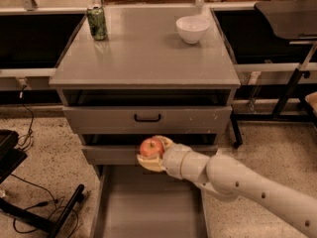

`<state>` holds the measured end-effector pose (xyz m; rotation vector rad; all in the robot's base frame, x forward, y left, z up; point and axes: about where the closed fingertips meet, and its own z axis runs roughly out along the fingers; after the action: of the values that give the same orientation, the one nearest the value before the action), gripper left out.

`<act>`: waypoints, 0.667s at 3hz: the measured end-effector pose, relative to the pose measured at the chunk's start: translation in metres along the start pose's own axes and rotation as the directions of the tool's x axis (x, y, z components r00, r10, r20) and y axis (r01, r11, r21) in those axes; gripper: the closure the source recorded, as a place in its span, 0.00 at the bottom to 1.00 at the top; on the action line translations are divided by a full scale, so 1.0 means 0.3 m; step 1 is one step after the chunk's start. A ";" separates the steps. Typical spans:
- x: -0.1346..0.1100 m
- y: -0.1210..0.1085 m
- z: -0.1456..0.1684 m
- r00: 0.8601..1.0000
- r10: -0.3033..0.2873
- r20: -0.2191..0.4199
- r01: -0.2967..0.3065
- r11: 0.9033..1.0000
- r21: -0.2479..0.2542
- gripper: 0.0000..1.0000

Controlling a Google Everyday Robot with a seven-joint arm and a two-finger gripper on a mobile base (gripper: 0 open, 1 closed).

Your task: Place apple into bottom drawer

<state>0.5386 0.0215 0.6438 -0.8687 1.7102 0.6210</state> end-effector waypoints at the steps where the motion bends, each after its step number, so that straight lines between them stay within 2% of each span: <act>1: 0.275 -0.018 0.006 0.996 0.093 -0.005 -0.093 0.995 0.022 1.00; 2: 0.451 -0.055 0.055 0.983 0.184 0.007 -0.185 0.982 0.030 1.00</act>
Offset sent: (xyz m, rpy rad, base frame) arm 0.0144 -0.0447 -0.1996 0.1784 0.2048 -0.1342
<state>0.5390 -0.0090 0.5100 -0.6916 1.8050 0.7179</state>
